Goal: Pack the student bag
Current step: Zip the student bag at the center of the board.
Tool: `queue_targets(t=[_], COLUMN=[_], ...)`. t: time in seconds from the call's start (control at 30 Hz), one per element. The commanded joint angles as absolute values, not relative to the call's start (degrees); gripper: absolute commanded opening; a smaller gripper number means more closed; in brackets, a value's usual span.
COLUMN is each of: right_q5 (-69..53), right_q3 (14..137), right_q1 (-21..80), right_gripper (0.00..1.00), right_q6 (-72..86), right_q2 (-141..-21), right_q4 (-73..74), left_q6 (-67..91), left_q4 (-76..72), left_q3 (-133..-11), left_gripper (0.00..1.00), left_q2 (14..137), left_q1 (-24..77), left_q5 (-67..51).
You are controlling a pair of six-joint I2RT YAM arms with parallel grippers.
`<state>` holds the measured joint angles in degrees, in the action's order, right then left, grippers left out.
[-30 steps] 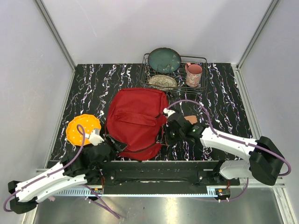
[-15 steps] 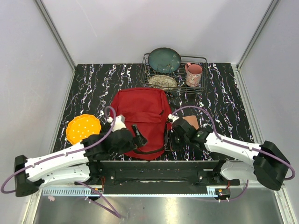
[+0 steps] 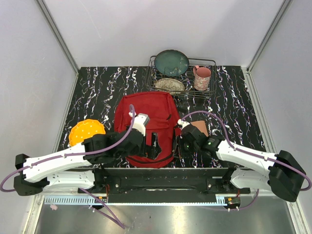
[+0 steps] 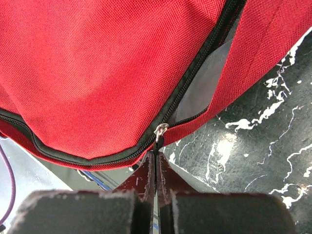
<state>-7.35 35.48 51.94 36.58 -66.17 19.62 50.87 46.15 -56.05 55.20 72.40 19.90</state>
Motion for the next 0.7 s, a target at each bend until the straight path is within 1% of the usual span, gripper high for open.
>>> queue_targets(t=[0.0,0.07,0.17,0.3,0.67], right_q5=[-4.7,-4.5,-4.0,-3.5,-2.3], right_q3=[35.5,36.0,36.4,36.8,37.5], right_q1=[52.6,52.5,52.6,52.5,52.6], right_gripper=[0.00,0.00,0.00,0.00,0.00], right_q6=[37.1,36.9,36.8,37.0,37.5], right_q2=[-64.6,-64.5,-64.6,-64.1,-64.1], right_q4=[18.9,19.3,19.5,20.2,21.2], left_q6=[28.1,23.8,18.5,15.6,14.8], left_q4=[40.3,39.5,34.8,33.0,25.3], left_q3=[-62.5,-63.6,-61.9,-59.9,-55.0], left_gripper=[0.99,0.99,0.99,0.99,0.99], left_q2=[56.7,59.3,61.8,66.1,73.2], left_q1=[72.7,72.9,73.0,73.9,78.8], left_q5=[17.7,15.8,12.2,10.1,14.9])
